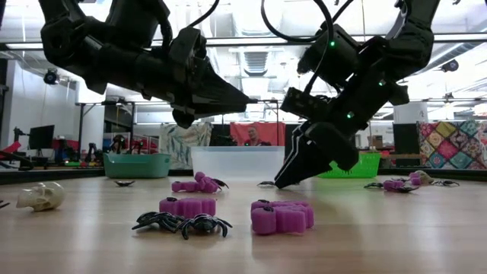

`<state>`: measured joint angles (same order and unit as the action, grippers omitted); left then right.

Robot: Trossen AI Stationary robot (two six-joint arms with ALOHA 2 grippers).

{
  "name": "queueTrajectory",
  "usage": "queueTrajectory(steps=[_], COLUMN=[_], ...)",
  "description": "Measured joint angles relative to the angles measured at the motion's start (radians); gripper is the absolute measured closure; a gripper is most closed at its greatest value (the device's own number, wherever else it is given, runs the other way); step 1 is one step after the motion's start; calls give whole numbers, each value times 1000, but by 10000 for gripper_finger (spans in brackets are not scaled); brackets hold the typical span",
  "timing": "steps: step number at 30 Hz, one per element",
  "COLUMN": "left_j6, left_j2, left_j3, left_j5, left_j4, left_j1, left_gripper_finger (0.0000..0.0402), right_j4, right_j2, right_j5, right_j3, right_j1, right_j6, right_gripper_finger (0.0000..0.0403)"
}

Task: Sort Halloween decoration
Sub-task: Put the black spider toy into the green bin

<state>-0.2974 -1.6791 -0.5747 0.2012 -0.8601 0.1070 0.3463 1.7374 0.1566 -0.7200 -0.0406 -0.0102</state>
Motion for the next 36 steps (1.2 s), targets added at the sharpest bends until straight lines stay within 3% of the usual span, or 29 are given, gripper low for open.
queueTrajectory(steps=[13, 31, 36], left_j6=[0, 55, 85], left_j2=[0, -61, -56], left_j3=[0, -26, -38], left_j5=[0, 0, 0], left_j4=[0, -4, -6], left_j1=[0, 1, 1], left_gripper_finger=[305, 306, 306], right_j4=[-3, 11, 11], right_j2=[0, -66, -66], right_j5=[1, 4, 2], right_j3=[1, -11, -20], right_j1=[0, 5, 7], right_j6=[0, -8, -17], right_gripper_finger=[389, 394, 375])
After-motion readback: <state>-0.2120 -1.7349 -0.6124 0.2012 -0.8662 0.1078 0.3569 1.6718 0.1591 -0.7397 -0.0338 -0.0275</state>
